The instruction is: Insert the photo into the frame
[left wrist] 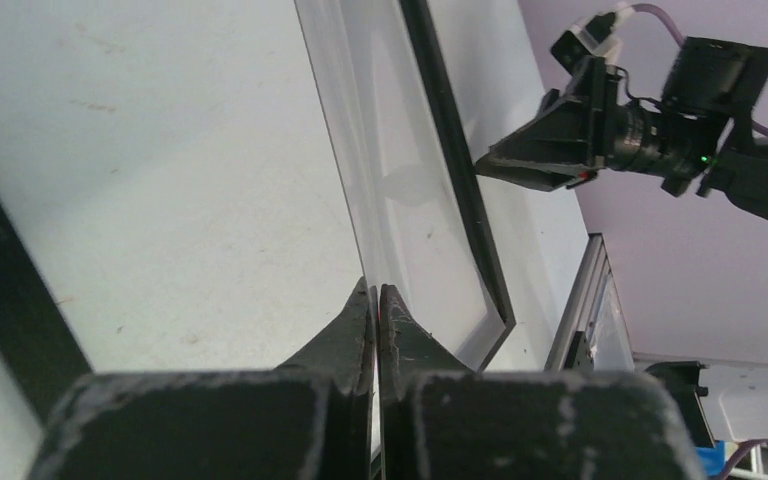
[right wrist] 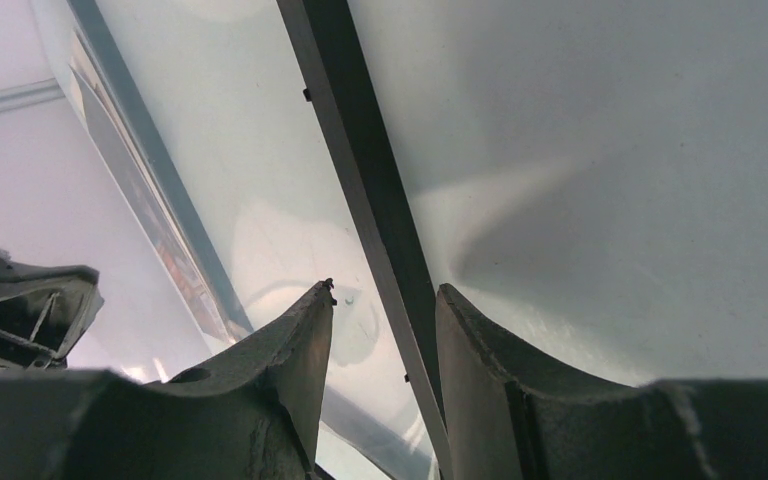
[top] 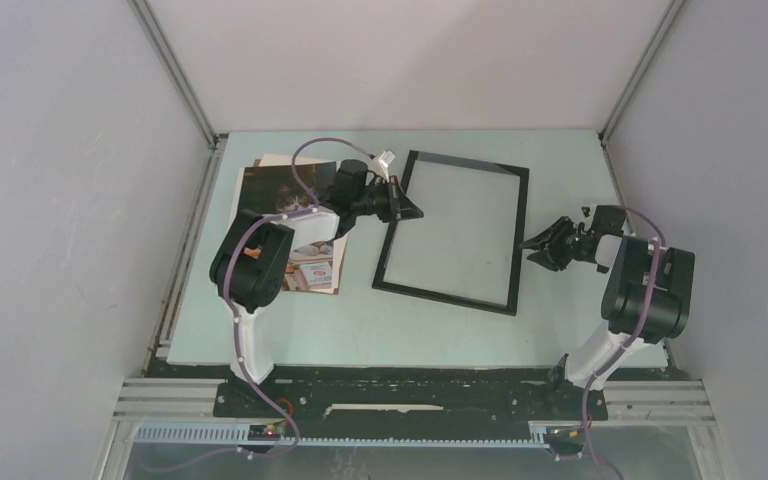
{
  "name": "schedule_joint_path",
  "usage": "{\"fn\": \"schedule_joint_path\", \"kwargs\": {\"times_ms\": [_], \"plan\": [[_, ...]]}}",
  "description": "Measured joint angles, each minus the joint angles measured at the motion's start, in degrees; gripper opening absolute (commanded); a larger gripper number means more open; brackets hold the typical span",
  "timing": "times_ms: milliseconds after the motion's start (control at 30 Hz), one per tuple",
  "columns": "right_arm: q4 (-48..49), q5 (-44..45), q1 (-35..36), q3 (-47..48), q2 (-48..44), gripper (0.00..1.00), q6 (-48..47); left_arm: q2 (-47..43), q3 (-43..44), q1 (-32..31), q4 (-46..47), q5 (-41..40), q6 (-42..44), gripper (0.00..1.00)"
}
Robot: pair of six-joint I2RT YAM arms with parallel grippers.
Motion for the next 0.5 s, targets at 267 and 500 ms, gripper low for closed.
{"fn": "schedule_joint_path", "kwargs": {"times_ms": [267, 500], "plan": [[0.02, 0.0, 0.04, 0.0, 0.0, 0.5, 0.02, -0.85, 0.0, -1.49, 1.7, 1.38, 0.9, 0.0], [0.57, 0.0, 0.04, 0.0, 0.0, 0.5, 0.15, -0.85, 0.0, -1.49, 2.78, 2.47, 0.87, 0.0]]}}
